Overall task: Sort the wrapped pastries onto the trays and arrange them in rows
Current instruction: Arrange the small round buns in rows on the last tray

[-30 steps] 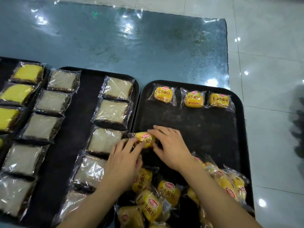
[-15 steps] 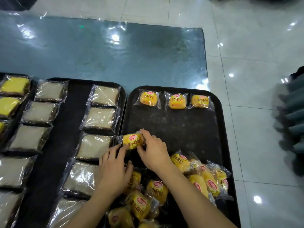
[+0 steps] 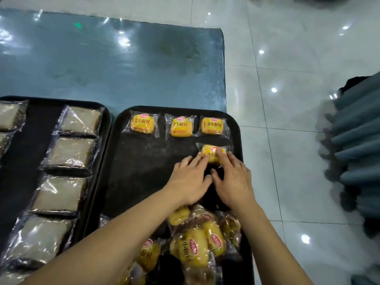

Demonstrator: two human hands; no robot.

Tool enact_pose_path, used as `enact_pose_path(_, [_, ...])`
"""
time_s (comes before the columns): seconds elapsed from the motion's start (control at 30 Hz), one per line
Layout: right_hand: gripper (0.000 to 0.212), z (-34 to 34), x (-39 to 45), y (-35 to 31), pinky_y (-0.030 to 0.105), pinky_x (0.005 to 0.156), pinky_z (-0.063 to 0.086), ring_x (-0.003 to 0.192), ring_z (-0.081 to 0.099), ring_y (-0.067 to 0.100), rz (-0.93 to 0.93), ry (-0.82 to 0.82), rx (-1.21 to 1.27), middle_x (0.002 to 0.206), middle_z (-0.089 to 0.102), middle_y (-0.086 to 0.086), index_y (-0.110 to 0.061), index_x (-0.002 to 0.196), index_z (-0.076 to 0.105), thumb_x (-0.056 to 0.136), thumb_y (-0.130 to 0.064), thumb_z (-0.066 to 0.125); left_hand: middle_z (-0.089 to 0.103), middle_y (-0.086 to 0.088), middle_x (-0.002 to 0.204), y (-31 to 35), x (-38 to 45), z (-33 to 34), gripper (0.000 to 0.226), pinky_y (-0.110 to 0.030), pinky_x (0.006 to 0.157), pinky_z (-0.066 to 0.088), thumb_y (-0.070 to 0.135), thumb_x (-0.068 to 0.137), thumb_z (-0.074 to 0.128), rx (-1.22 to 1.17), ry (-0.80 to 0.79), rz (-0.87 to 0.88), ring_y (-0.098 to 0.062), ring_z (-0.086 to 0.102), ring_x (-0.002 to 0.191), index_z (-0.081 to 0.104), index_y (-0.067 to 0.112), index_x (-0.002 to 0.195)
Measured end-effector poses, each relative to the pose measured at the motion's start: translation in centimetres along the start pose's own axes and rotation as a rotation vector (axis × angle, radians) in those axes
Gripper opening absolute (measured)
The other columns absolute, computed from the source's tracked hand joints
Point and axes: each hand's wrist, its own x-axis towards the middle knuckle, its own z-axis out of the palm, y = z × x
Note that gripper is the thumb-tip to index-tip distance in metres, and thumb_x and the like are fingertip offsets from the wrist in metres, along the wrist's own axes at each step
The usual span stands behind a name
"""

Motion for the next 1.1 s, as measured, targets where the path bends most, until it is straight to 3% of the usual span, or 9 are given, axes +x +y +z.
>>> enact_pose_path(0.13, [0.07,1.1,-0.4,1.7,0.041,0.124,0.015,0.155,0.016,0.025,-0.115,0.019,-0.057,0.17,0.016,0.006,-0.034,0.163,0.003,0.104,-0.042,0.041,-0.01,0.005,0.168,0.1,0.8,0.9,0.068,-0.047,0.123,0.009,0.043,0.105,0.028,0.077,-0.051,-0.013,-0.025,0.0,0.154,-0.01,0.031,0.159])
enact_pose_path(0.3, [0.077,1.4,-0.1,1.6,0.042,0.125,0.013,0.156,0.014,0.027,-0.101,0.002,-0.06,0.17,0.014,0.008,-0.033,0.163,0.0,0.101,-0.036,0.045,-0.012,0.009,0.167,-0.7,1.2,0.4,0.068,-0.049,0.122,0.007,0.04,0.104,0.031,0.054,-0.104,-0.01,-0.023,-0.002,0.154,-0.01,0.037,0.158])
enact_pose_path(0.4, [0.078,0.2,-0.2,1.1,0.044,0.124,0.016,0.155,0.018,0.032,-0.063,-0.061,-0.026,0.17,0.011,0.01,-0.035,0.162,0.004,0.1,-0.033,0.05,0.001,0.007,0.169,-1.2,0.8,-0.6,0.065,-0.051,0.122,0.013,0.032,0.104,0.036,-0.031,-0.084,0.009,-0.029,0.009,0.153,0.003,0.039,0.159])
enact_pose_path(0.5, [0.076,-1.0,-2.2,-0.2,0.048,0.122,0.024,0.151,0.024,0.033,-0.011,0.017,0.031,0.169,0.016,0.009,-0.037,0.161,0.011,0.099,-0.032,0.054,0.028,-0.001,0.162,-2.5,-2.0,-0.9,0.058,-0.051,0.116,0.03,0.026,0.103,0.041,-0.089,0.076,0.029,-0.033,0.033,0.142,0.02,0.035,0.157])
enact_pose_path(0.6, [0.058,-1.4,-5.7,-1.9,0.05,0.119,0.033,0.142,0.039,0.03,-0.007,0.039,0.134,0.155,0.043,0.004,-0.035,0.155,0.033,0.1,-0.034,0.054,0.042,0.002,0.15,-4.3,-7.2,0.1,0.049,-0.045,0.111,0.035,0.029,0.101,0.046,-0.078,0.211,0.035,-0.028,0.04,0.134,0.037,0.029,0.15])
enact_pose_path(0.7, [0.039,-0.7,-8.6,-4.0,0.046,0.119,0.031,0.132,0.049,0.022,-0.074,-0.049,0.091,0.137,0.06,-0.004,-0.032,0.139,0.056,0.102,-0.043,0.051,0.037,0.006,0.151,-6.0,-12.5,2.8,0.061,-0.042,0.113,0.031,0.051,0.096,0.052,-0.02,0.201,-0.093,-0.025,0.036,0.137,0.033,0.032,0.15])
enact_pose_path(0.87, [0.042,0.4,-9.8,-6.7,0.049,0.127,0.008,0.138,0.044,0.021,-0.069,-0.171,-0.128,0.139,0.058,-0.004,-0.036,0.139,0.052,0.098,-0.046,0.055,0.041,0.007,0.152,-7.2,-15.6,6.6,0.081,-0.04,0.116,0.029,0.06,0.091,0.056,0.001,0.185,-0.167,-0.023,0.034,0.141,0.016,0.035,0.156])
enact_pose_path(1.0, [0.041,0.5,-9.5,-7.4,0.05,0.126,0.007,0.136,0.045,0.022,-0.079,-0.163,-0.171,0.135,0.06,-0.003,-0.035,0.139,0.053,0.099,-0.037,0.059,0.057,0.004,0.137,-7.7,-15.4,6.5,0.076,-0.042,0.11,0.036,0.047,0.091,0.064,-0.183,0.261,-0.178,-0.026,0.043,0.13,0.026,0.029,0.154])
enact_pose_path(1.1, [0.051,0.3,-9.2,-8.2,0.053,0.126,0.011,0.138,0.044,0.027,-0.061,-0.155,-0.199,0.139,0.054,0.001,-0.034,0.145,0.046,0.097,-0.043,0.062,0.063,0.008,0.118,-8.6,-14.9,5.9,0.08,-0.043,0.106,0.039,0.048,0.089,0.067,-0.271,0.244,-0.218,-0.026,0.048,0.121,0.028,0.025,0.154])
